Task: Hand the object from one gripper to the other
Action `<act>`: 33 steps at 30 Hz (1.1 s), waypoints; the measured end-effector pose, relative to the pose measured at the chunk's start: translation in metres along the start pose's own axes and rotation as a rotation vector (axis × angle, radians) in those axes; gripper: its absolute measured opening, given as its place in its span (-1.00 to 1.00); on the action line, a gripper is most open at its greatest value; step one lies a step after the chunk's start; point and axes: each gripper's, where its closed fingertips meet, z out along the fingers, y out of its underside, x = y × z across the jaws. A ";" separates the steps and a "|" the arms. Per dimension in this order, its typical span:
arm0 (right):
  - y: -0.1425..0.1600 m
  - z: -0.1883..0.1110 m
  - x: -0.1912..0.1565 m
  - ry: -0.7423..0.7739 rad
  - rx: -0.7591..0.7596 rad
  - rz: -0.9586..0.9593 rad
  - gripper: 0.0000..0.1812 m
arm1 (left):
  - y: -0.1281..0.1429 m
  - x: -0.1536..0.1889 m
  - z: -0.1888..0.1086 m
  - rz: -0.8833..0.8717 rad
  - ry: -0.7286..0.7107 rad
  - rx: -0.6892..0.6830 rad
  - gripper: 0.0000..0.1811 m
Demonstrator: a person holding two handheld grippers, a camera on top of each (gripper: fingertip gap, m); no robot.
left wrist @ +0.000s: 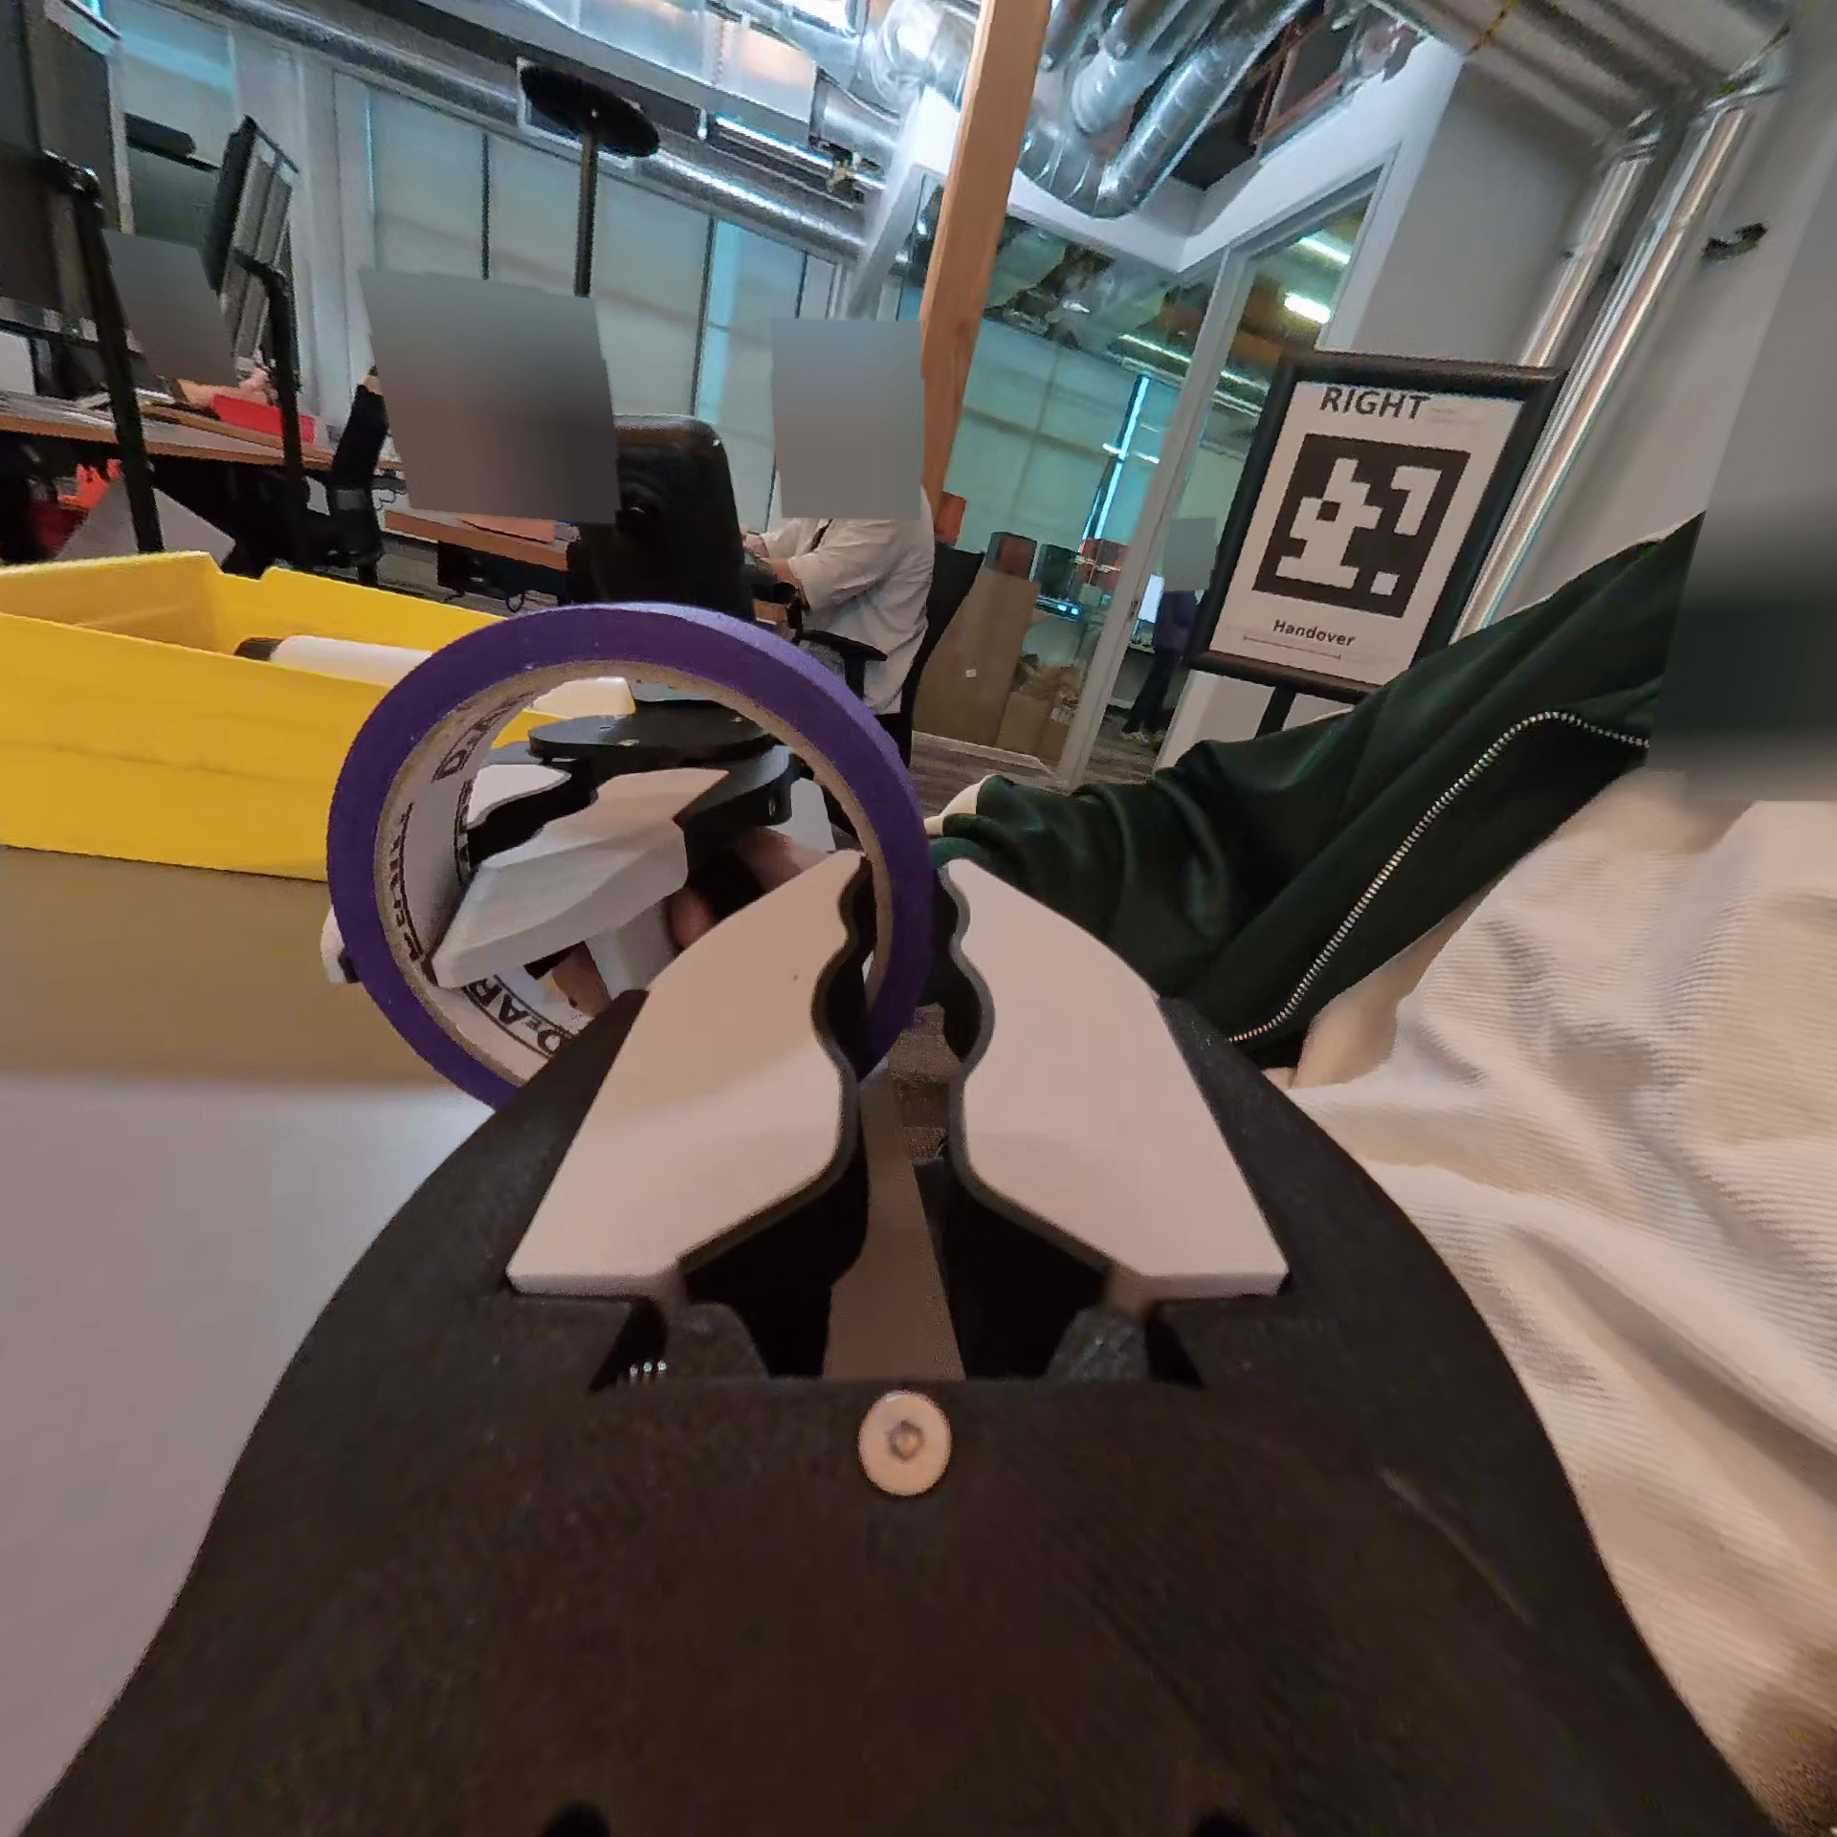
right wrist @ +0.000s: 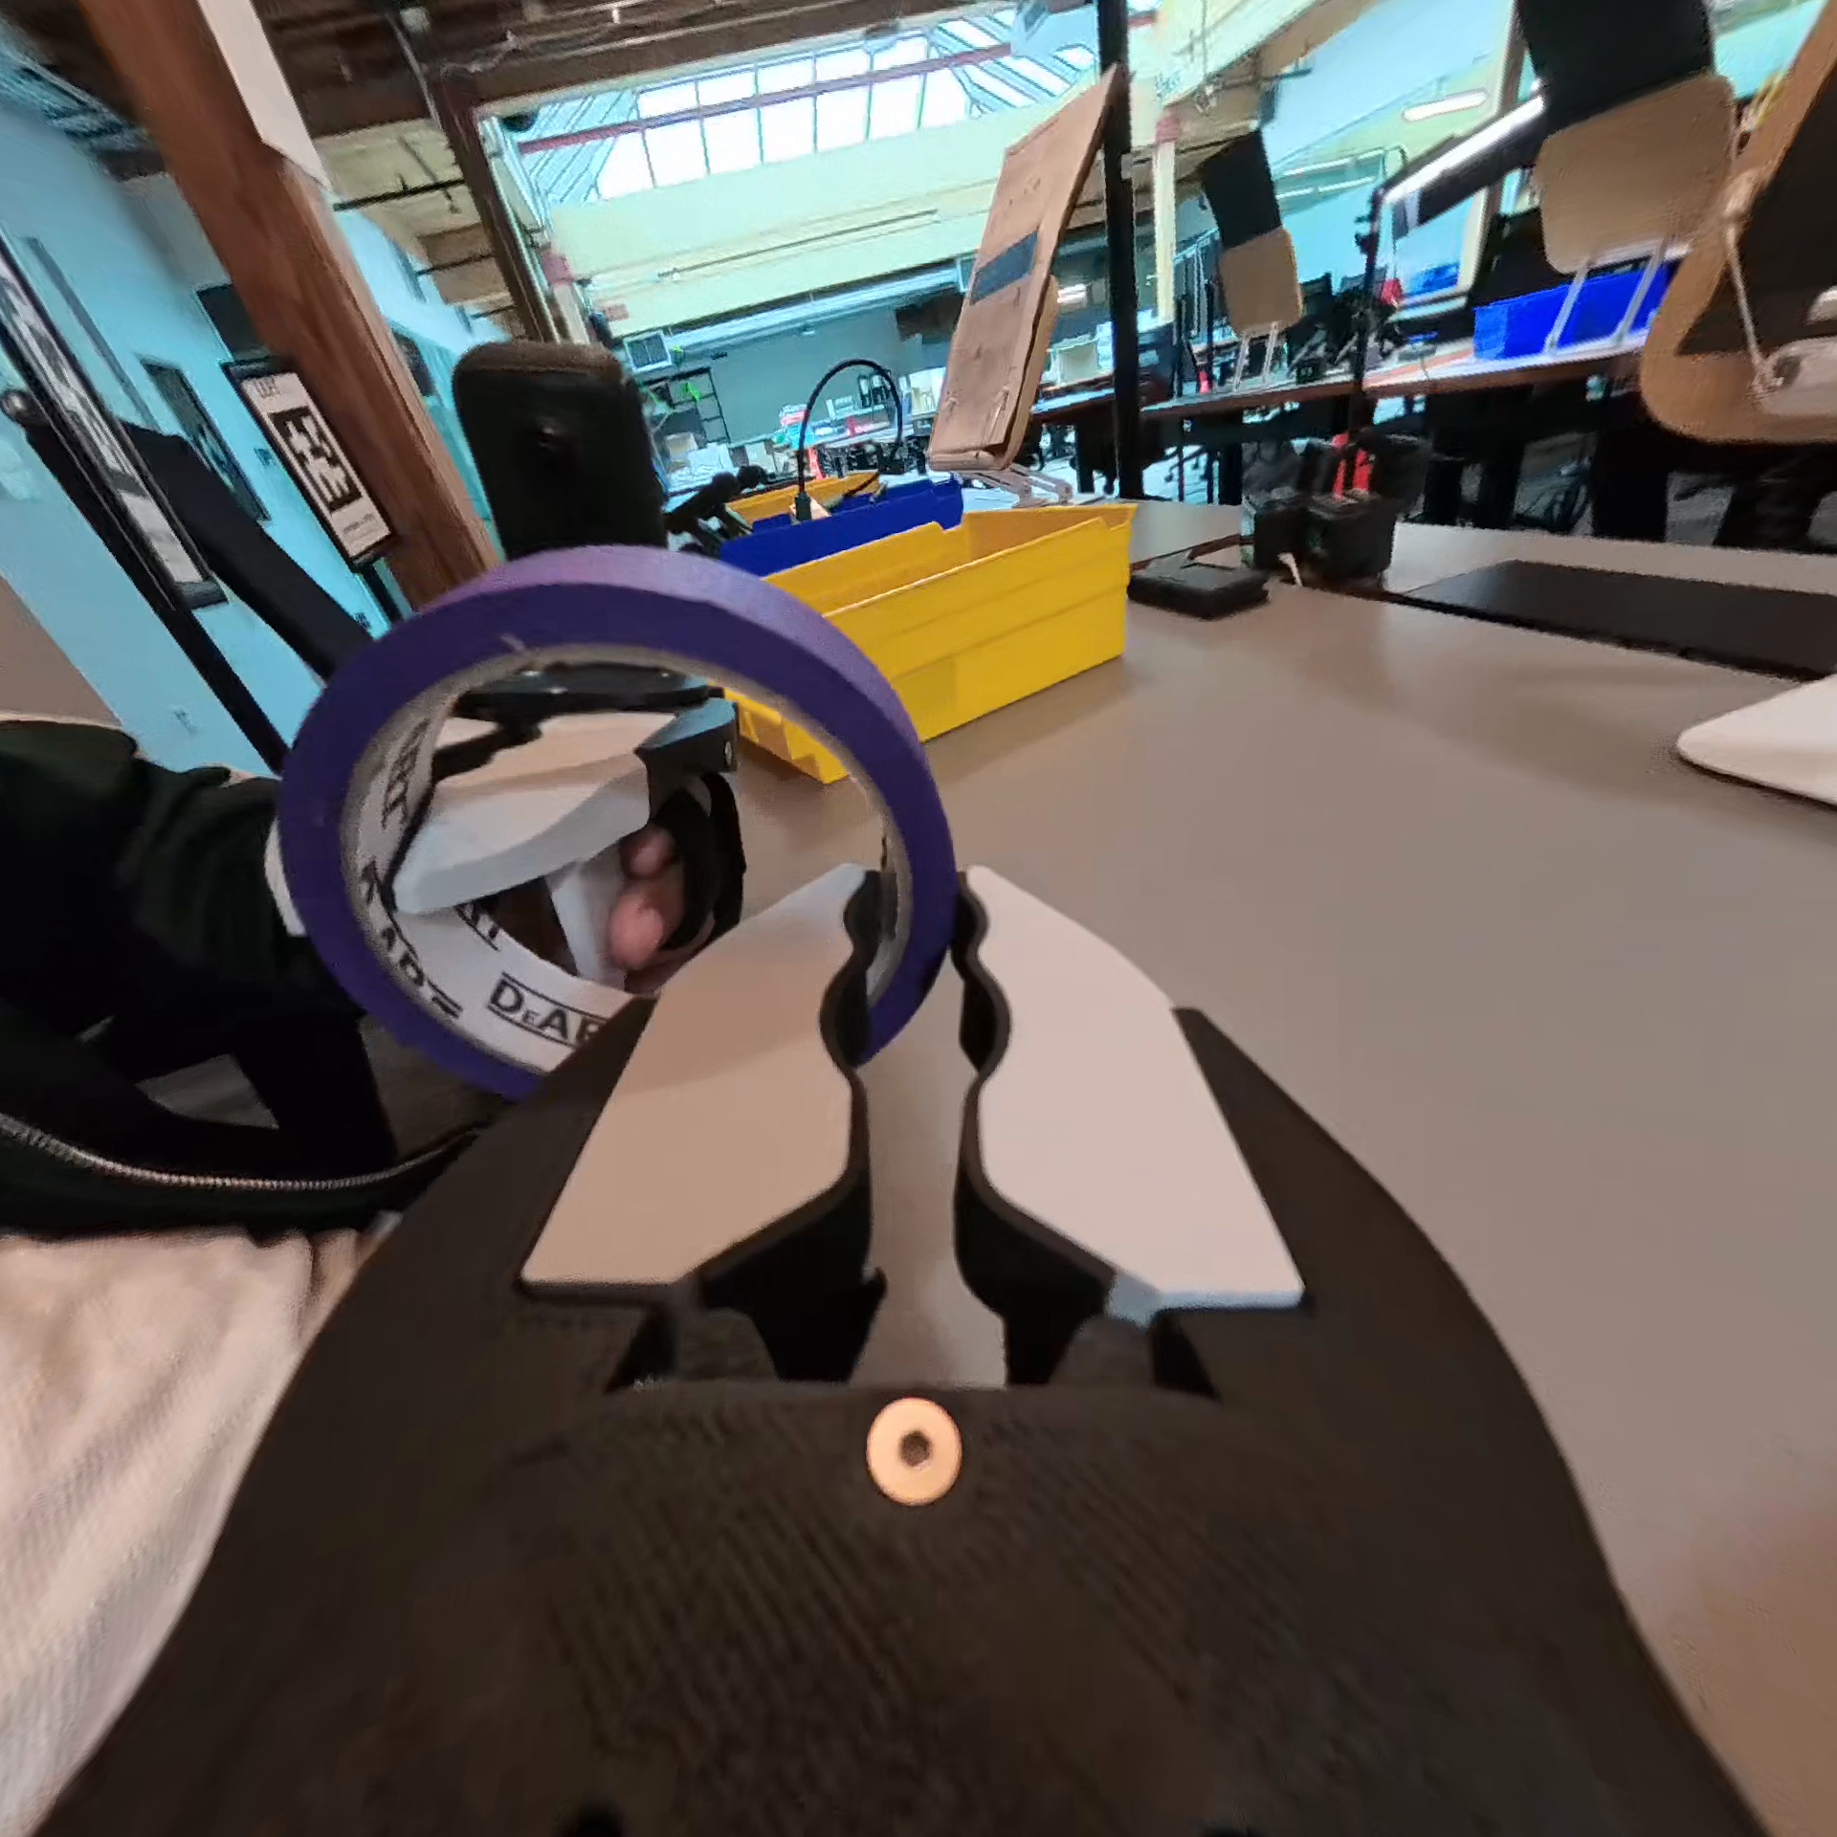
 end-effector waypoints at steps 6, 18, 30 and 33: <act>0.004 -0.016 -0.001 -0.003 0.008 0.026 -0.89 | 0.007 0.005 -0.006 0.038 -0.011 -0.032 -0.51; 0.010 -0.003 -0.019 -0.141 0.011 0.145 -0.89 | -0.003 -0.035 -0.041 0.117 -0.247 0.011 -0.51; 0.014 0.015 -0.007 -0.096 -0.022 0.160 -0.88 | -0.003 0.000 -0.037 -0.008 -0.101 0.057 -0.36; 0.018 0.020 -0.001 -0.084 -0.042 0.186 -0.88 | 0.003 0.000 -0.034 -0.111 -0.102 0.056 -0.45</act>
